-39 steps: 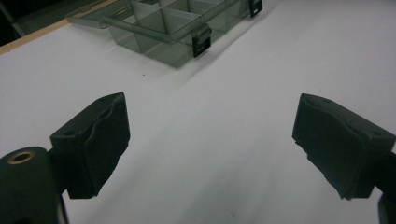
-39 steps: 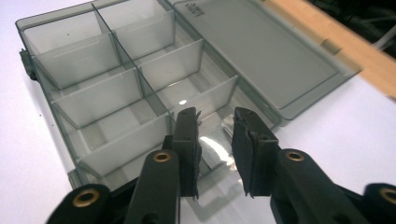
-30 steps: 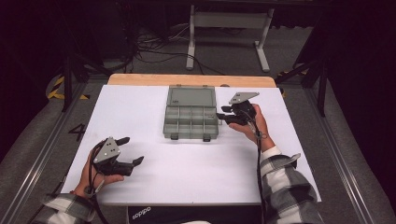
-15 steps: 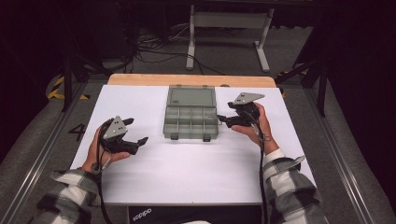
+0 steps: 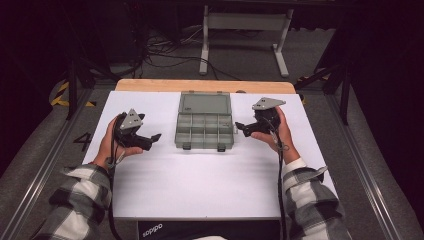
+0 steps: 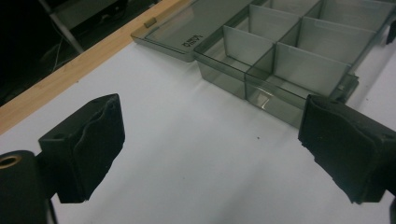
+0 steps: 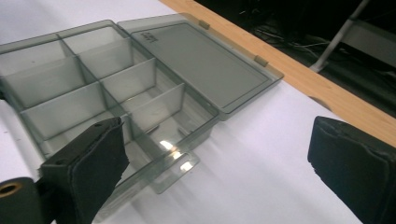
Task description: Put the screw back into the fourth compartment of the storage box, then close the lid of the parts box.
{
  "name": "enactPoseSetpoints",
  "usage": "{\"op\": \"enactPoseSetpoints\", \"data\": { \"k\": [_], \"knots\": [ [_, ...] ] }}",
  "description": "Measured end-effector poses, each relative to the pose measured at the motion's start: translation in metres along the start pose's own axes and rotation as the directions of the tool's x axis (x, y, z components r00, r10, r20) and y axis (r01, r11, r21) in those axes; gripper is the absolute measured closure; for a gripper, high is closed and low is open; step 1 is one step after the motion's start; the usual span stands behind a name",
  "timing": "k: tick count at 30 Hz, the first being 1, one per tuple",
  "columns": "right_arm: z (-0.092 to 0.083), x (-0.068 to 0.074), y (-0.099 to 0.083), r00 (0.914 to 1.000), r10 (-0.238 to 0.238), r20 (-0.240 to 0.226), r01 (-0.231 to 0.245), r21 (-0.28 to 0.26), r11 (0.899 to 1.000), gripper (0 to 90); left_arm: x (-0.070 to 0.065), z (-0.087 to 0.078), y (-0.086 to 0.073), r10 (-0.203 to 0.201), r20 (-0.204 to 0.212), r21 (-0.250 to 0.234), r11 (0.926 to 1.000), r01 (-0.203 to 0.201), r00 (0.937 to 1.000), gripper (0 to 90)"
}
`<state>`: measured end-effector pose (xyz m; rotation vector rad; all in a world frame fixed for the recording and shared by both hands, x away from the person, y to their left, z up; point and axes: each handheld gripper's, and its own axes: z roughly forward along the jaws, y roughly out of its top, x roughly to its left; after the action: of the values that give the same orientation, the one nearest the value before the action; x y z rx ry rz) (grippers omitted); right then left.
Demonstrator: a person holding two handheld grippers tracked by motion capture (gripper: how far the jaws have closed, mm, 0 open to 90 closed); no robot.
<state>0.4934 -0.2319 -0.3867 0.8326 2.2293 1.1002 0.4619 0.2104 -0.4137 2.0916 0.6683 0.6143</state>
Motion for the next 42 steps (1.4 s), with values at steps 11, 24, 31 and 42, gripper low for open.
{"op": "enactPoseSetpoints", "data": {
  "k": [11, 24, 31, 42],
  "knots": [
    [0.003, -0.014, -0.005, 0.9969, 0.043, 0.066, -0.045, 0.031, 0.999, 27.7, 0.021, 0.021, 0.009, -0.024, -0.042, 0.069, 0.9973, 0.027, 0.9988, 30.7],
    [0.04, -0.033, 0.008, 0.9985, 0.039, 0.04, -0.044, 0.149, 0.988, 70.7, 0.038, 0.078, 0.027, 0.015, -0.029, 0.212, 0.9772, -0.008, 0.9995, 71.9],
    [0.069, -0.035, 0.01, 0.9987, 0.039, 0.034, -0.045, 0.208, 0.977, 90.0, 0.048, 0.099, 0.032, -0.031, -0.038, 0.259, 0.965, 0.04, 0.9988, 89.6],
    [0.108, -0.036, 0.002, 0.9998, 0.015, 0.013, -0.018, 0.322, 0.947, 90.0, 0.045, 0.131, 0.039, -0.053, -0.03, 0.287, 0.9561, 0.059, 0.9981, 89.8]
  ]
}}
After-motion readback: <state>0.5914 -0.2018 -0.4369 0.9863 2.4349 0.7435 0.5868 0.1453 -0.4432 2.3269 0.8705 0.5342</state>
